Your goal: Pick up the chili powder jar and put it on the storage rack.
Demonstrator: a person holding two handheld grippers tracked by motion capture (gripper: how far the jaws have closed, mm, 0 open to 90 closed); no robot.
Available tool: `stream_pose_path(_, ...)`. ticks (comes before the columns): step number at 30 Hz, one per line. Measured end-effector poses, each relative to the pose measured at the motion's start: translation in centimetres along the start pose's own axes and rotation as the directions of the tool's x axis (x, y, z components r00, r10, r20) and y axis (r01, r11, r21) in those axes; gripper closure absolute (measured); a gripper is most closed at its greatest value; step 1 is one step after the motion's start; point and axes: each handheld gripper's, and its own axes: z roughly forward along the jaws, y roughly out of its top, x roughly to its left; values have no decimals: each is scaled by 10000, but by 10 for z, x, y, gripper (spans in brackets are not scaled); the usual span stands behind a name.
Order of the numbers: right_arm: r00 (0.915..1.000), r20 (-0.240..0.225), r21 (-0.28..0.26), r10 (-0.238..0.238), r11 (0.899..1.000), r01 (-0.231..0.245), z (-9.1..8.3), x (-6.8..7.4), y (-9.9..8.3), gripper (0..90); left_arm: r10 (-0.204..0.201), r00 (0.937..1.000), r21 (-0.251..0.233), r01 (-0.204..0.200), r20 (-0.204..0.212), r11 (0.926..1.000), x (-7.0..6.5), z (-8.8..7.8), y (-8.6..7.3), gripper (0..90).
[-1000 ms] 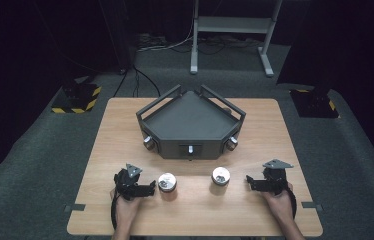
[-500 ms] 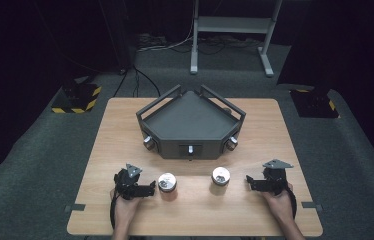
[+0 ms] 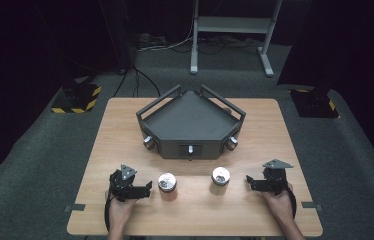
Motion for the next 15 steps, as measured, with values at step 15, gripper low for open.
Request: stream_pose_path(15,10000,1,-1,-2,10000,2,0,0,0,76,395,9927,-139,-382,1136,9992,1,-17,-17,4)
